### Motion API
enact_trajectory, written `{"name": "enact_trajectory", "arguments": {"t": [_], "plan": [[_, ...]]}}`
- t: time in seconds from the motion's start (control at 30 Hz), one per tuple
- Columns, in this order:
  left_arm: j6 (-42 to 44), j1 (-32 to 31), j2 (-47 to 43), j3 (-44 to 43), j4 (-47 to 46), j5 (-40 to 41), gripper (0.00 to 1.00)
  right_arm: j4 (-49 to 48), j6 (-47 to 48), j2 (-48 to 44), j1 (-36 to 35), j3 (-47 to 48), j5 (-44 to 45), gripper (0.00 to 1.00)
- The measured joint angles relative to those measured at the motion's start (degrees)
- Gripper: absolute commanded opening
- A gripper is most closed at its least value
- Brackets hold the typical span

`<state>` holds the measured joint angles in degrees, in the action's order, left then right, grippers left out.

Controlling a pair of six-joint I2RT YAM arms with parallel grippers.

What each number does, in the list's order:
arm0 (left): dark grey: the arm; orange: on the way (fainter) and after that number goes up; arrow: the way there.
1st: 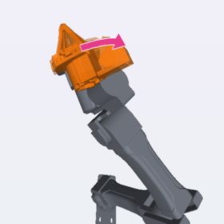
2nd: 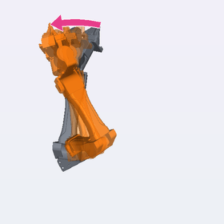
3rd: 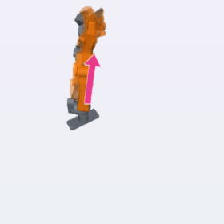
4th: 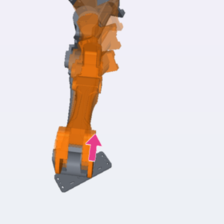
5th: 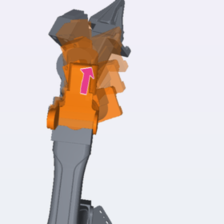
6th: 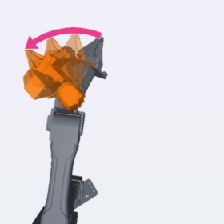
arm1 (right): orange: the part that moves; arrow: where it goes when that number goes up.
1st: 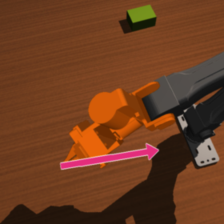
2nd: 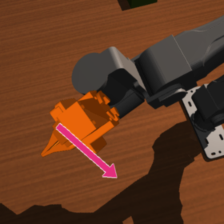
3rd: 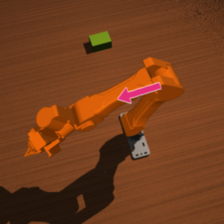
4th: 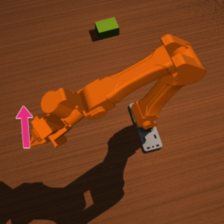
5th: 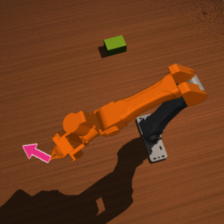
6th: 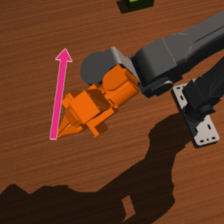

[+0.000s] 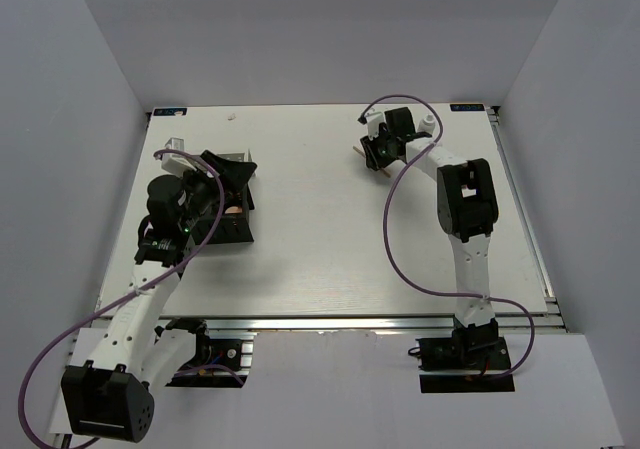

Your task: Organize the makeup

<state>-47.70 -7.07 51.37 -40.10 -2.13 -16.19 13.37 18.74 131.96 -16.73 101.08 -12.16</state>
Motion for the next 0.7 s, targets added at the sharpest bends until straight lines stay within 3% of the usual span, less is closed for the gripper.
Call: {"name": "enact_trajectory", "arguments": {"t": [0.13,0.27,0.47,0.7], "plan": [[-1.4,-0.7,0.9,0.0,-1.4,-0.6,0.98,0.7,1.2,0.5,0.2,0.9,-0.4,0.14],[-2.6,-3.8,3.6,-0.2,-2.4,0.2,0.98,0.6,3.3,0.5,0.2,0.8,0.1,0.00],[-5.0,-12.9,11.6,-3.3,-3.1,3.4,0.97,-0.2,5.6,-0.5,0.5,-1.0,-1.2,0.00],[-12.6,-19.0,23.8,-8.2,-7.7,7.9,0.83,6.2,0.6,-5.0,3.8,-3.1,-17.0,0.00]]}}
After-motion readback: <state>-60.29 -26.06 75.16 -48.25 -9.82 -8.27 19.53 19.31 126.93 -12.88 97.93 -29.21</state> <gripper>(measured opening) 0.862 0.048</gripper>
